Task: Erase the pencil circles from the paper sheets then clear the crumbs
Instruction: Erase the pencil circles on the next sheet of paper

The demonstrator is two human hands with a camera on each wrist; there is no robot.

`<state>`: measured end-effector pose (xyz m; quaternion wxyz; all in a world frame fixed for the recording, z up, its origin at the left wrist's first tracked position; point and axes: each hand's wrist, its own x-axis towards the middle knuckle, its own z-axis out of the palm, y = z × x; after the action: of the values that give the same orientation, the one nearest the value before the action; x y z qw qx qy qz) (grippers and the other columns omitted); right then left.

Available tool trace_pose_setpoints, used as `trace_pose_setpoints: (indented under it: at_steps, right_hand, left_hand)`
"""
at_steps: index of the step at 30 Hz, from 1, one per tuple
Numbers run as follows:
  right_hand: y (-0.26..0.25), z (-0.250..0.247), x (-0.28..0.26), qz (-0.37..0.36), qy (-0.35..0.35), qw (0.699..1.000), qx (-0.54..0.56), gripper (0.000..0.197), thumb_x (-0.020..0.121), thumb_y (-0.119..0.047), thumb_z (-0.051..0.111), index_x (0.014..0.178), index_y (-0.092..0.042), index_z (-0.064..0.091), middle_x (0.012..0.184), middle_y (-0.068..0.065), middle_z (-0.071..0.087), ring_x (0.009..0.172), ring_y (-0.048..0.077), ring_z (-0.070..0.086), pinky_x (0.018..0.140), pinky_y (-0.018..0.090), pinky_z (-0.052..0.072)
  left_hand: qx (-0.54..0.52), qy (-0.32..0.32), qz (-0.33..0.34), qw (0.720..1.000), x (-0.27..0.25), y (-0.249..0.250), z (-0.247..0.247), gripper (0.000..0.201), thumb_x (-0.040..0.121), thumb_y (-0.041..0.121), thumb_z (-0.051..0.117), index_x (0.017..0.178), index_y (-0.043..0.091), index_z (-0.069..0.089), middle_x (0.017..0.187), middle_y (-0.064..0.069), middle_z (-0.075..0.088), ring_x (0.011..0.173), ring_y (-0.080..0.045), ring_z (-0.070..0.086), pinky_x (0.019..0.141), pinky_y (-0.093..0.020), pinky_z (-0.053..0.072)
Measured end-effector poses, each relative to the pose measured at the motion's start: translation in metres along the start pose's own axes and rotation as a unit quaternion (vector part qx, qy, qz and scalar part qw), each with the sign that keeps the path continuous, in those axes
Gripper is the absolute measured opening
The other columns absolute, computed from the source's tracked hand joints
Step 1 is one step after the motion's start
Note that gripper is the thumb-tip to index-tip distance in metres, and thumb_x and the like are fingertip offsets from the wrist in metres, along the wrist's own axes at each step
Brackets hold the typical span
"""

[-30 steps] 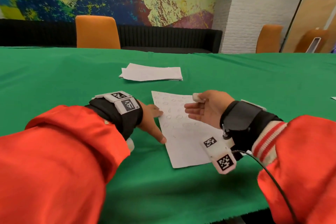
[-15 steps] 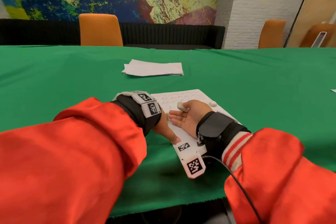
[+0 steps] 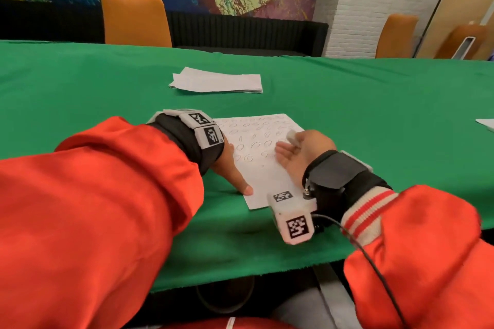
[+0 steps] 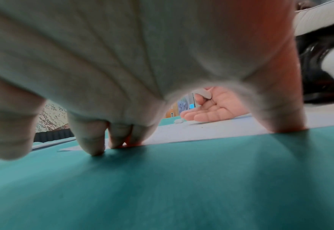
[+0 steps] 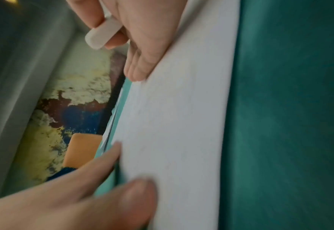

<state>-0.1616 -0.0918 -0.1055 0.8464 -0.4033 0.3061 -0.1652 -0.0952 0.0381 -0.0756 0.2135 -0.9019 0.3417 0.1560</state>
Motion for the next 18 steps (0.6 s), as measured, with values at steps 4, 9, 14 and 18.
trace_pose_setpoints:
  at_steps: [4, 9, 14, 18]
  right_hand:
    - [0.022, 0.01, -0.021, 0.107, -0.136, 0.982, -0.075, 0.029, 0.098, -0.013, 0.031, 0.077, -0.004, 0.048, 0.108, 0.027, 0.054, 0.097, 0.032, 0.054, 0.09, 0.039, 0.043]
    - [-0.002, -0.006, 0.011, -0.004, 0.028, 1.0, -0.007, 0.029, 0.098, -0.01, 0.033, 0.119, 0.001, 0.049, 0.127, 0.016, 0.051, 0.079, 0.017, 0.053, 0.081, 0.032, 0.051]
    - [-0.018, -0.015, 0.0, -0.01, 0.004, 0.999, 0.049, 0.024, 0.099, -0.006, 0.03, 0.087, 0.001, 0.05, 0.099, 0.016, 0.055, 0.079, 0.019, 0.055, 0.079, 0.03, 0.05]
    - [0.017, 0.006, -0.024, 0.117, -0.128, 0.984, -0.042, 0.026, 0.099, -0.011, 0.032, 0.081, -0.001, 0.048, 0.118, 0.03, 0.05, 0.114, 0.036, 0.049, 0.093, 0.04, 0.04]
  left_hand:
    - [-0.013, 0.001, 0.003, 1.0, 0.002, -0.001, 0.0, 0.104, 0.077, 0.073, 0.05, 0.151, 0.009, 0.015, 0.157, -0.005, 0.02, 0.14, -0.022, 0.028, 0.109, -0.03, 0.023]
    - [-0.025, -0.003, 0.013, 1.0, 0.002, -0.002, -0.001, 0.098, 0.077, 0.069, 0.055, 0.15, 0.013, 0.023, 0.155, -0.002, 0.026, 0.139, -0.021, 0.031, 0.108, -0.029, 0.023]
    - [-0.028, -0.002, 0.006, 1.0, 0.006, -0.006, -0.001, 0.103, 0.074, 0.072, 0.056, 0.15, 0.012, 0.021, 0.155, -0.002, 0.025, 0.138, -0.021, 0.032, 0.108, -0.03, 0.025]
    - [-0.018, 0.001, 0.003, 1.0, 0.005, -0.004, -0.001, 0.106, 0.075, 0.073, 0.054, 0.151, 0.011, 0.016, 0.157, -0.004, 0.021, 0.141, -0.021, 0.027, 0.11, -0.031, 0.023]
